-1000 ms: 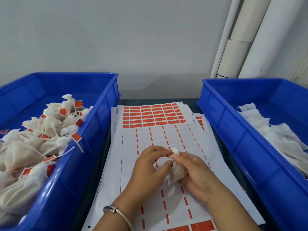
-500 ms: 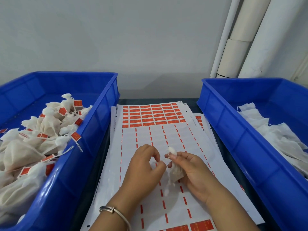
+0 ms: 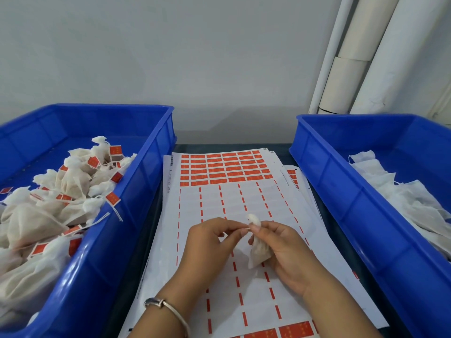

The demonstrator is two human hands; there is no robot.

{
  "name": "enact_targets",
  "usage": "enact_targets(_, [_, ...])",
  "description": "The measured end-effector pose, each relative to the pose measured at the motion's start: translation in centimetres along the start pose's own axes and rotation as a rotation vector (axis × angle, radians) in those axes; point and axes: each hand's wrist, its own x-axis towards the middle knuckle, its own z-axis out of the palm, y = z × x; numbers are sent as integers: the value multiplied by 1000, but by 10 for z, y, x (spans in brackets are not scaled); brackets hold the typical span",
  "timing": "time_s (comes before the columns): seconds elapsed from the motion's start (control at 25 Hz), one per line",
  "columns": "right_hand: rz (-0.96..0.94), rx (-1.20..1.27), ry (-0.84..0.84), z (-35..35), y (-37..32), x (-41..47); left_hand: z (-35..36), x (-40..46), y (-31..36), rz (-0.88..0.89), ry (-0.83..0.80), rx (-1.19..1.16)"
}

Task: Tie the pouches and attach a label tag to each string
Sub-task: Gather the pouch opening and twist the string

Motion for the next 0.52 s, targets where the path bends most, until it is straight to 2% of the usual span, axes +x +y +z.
enact_targets(0.16, [15, 33, -17, 2, 0, 0, -2, 2, -5, 19, 55, 174])
enact_targets(0.32, [59, 147, -137, 0, -5, -4, -6, 5, -10, -10, 143, 190])
enact_targets(0.52, [98, 139, -217, 0, -10, -7, -12, 7, -9, -74, 282, 213])
